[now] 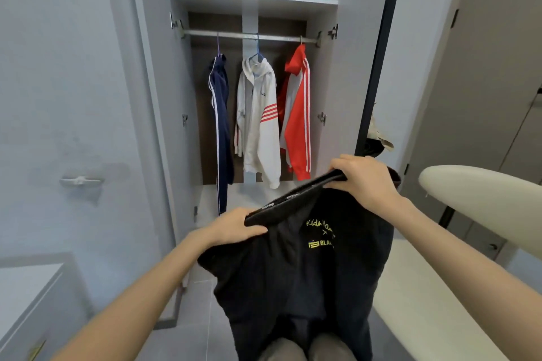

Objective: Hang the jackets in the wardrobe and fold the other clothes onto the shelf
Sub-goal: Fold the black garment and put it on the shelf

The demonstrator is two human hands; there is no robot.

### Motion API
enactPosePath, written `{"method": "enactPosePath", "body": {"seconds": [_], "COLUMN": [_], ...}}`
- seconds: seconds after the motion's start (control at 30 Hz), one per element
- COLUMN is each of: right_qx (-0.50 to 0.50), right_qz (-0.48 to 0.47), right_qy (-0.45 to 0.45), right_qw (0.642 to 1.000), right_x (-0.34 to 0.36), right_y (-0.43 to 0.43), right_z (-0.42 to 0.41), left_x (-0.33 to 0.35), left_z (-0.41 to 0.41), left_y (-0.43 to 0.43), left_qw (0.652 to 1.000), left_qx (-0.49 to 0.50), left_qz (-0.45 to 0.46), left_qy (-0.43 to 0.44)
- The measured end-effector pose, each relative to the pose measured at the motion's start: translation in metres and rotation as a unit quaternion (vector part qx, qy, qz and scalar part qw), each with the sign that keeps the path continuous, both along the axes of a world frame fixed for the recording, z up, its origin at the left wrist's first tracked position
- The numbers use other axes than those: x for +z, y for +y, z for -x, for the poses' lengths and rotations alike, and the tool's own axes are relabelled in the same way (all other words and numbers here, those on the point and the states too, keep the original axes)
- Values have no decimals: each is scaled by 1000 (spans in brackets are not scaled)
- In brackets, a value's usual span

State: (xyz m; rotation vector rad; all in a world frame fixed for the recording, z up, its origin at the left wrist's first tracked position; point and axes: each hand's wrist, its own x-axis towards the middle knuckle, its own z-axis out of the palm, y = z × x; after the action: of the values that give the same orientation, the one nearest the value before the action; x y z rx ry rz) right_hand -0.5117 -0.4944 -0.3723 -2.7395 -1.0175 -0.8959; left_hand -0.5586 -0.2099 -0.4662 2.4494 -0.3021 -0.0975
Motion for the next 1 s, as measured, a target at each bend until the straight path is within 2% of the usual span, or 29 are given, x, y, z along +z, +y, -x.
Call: {"method": "enactPosePath", "body": {"seconds": [0.17, 0.27, 0.33, 0.4, 0.47, 0.53, 0.57, 0.63, 0.67, 0.73, 0.8, 0.9, 1.0], "right_qx": [-103, -52, -16, -35, -65, -62, -51, -4, 14, 24, 76, 198, 242], "right_qz": [66, 46, 51, 102, 157, 173, 168, 93, 34, -66, -150, -312, -354], "right_qy": [151, 241, 260, 194, 56, -73, -109, -122, -101, -40, 40, 178, 263], "right_qw": [981, 968, 964, 975, 984, 980, 979, 988, 994, 997, 985, 912, 864], "right_x": [-9, 1, 11, 15, 13, 11, 9, 5, 2, -2, -6, -3, 3], "right_y": [-12, -12, -11, -6, 1, 8, 11, 14, 16, 22, 26, 29, 30], "right_z": [-27, -36, -41, -47, -52, -50, -48, -44, -42, -38, -34, -23, -13], "left_x": [55, 82, 97, 106, 113, 116, 116, 117, 117, 119, 121, 113, 97], "left_z": [-20, -26, -26, -27, -25, -23, -22, -18, -15, -11, -8, -5, -6], "left_y": [27, 39, 46, 48, 42, 34, 30, 21, 16, 5, -6, -22, -32], "left_qw": [990, 989, 982, 960, 924, 897, 884, 859, 851, 844, 840, 811, 767], "left_qx": [24, 9, -4, -25, -40, -35, -34, -41, -48, -66, -90, -88, -14], "left_qz": [-99, -113, -161, -247, -324, -356, -366, -381, -380, -356, -308, -272, -201], "left_qy": [-93, -95, -95, -126, -198, -260, -290, -339, -359, -395, -437, -511, -609]}}
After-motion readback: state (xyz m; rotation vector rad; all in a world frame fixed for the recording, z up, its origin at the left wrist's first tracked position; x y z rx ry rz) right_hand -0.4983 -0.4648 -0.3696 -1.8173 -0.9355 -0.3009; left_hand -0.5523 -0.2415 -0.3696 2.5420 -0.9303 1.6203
